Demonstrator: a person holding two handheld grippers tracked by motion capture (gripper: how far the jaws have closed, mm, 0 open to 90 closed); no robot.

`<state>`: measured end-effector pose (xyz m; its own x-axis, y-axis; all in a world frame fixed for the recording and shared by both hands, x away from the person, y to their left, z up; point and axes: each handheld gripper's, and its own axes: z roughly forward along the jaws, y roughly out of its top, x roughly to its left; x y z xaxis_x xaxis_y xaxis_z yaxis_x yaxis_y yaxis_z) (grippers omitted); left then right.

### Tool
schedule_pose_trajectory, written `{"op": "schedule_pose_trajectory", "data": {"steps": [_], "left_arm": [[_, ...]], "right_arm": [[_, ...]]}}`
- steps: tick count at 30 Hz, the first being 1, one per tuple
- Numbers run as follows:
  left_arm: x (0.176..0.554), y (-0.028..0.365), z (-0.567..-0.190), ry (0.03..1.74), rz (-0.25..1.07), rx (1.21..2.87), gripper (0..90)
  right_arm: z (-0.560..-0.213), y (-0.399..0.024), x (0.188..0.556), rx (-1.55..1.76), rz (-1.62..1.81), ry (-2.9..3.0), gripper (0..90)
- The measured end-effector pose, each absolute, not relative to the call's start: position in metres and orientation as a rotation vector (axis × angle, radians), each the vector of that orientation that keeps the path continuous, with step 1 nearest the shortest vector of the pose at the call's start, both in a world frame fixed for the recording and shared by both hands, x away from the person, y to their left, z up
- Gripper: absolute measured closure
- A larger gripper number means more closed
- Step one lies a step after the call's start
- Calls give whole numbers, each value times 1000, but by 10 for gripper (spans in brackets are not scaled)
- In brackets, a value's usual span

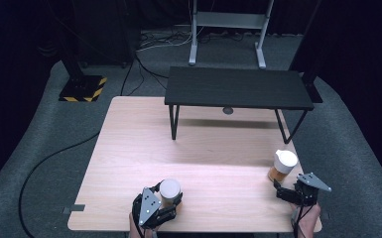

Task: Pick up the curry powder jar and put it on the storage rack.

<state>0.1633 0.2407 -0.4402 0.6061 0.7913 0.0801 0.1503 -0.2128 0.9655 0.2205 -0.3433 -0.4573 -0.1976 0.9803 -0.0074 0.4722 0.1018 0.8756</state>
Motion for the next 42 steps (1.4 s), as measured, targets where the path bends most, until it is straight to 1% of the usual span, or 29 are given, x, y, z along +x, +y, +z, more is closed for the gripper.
{"op": "schedule_pose_trajectory", "data": {"steps": [17,42], "left_arm": [[169,241,-427,786,764,1704,333],[183,243,-424,803,768,1695,333]], "right_arm": [[-456,-342,222,1425,1015,1767,0],[-455,-341,223,1426,1007,1770,0]]}}
